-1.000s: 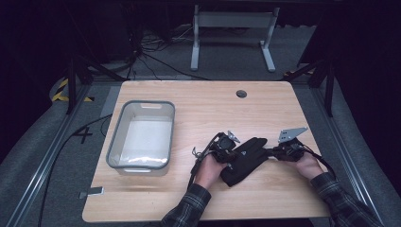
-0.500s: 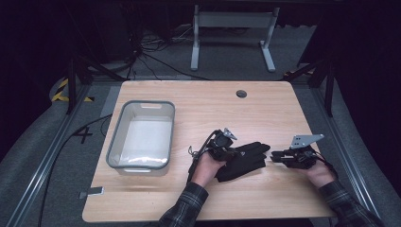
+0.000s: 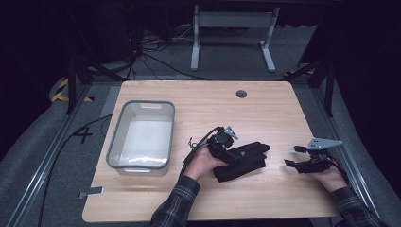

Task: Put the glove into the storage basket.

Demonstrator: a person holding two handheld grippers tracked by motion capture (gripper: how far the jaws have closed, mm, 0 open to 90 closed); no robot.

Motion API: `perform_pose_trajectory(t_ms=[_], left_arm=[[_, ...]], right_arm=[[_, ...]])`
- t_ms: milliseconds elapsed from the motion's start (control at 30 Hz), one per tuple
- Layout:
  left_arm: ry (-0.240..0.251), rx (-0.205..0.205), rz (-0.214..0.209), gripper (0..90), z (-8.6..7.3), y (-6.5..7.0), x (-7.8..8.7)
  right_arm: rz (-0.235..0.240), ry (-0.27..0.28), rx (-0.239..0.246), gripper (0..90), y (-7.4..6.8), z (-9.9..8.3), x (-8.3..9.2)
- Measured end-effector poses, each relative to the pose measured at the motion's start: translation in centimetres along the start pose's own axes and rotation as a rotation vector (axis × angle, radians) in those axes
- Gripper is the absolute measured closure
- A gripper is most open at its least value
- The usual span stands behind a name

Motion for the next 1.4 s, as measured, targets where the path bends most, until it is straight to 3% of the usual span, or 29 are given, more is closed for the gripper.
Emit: perform_pose_trajectory(t_ms=[100,367,633,867,967,1100,1400], left_arm=[[-0.003,-0.025,-0.005,14.7,0.1,0.3,-0.5],[-0.058,-0.053,-0.001,11.6,-0.6,0.6,-2.2],[-0.076,-0.043,-0.018,11.3,-1.2,0.6,-2.5],[-0.1,-0.076,-0.014,25.2,-1.2,1.0,-2.2],[-0.098,-0.087,-0.056,42.9,-1.2,1.6,-2.1],[-0.103,-0.06,-0.11,61.8,-1.2,2.1,-1.9],[-0.119,0.016,-0.123,66.7,-1.0,2.1,-1.7]], right_arm=[[-0.008,-0.001,-0.005,17.5,0.2,-0.1,-0.4],[-0.007,-0.018,0.008,16.5,0.2,-0.3,-0.7],[-0.002,-0.047,0.012,16.5,0.1,-0.4,-0.9],[0.006,-0.05,0.01,16.6,0.1,-0.4,-0.9],[0.01,-0.05,0.009,16.6,0.1,-0.5,-0.9],[0.015,-0.051,0.01,16.3,0.0,-0.5,-0.9],[0.019,-0.053,0.013,15.8,0.0,-0.5,-0.9]])
Point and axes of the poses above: each handheld gripper's, and its own axes: x roughly backward along the jaws, z roughly out of its top, y roughly to its right, the point moved 8 cm from there along -x, roughly forward along the jaws, and after that the axes turned 10 degrees about y, right-handed, at the moved point
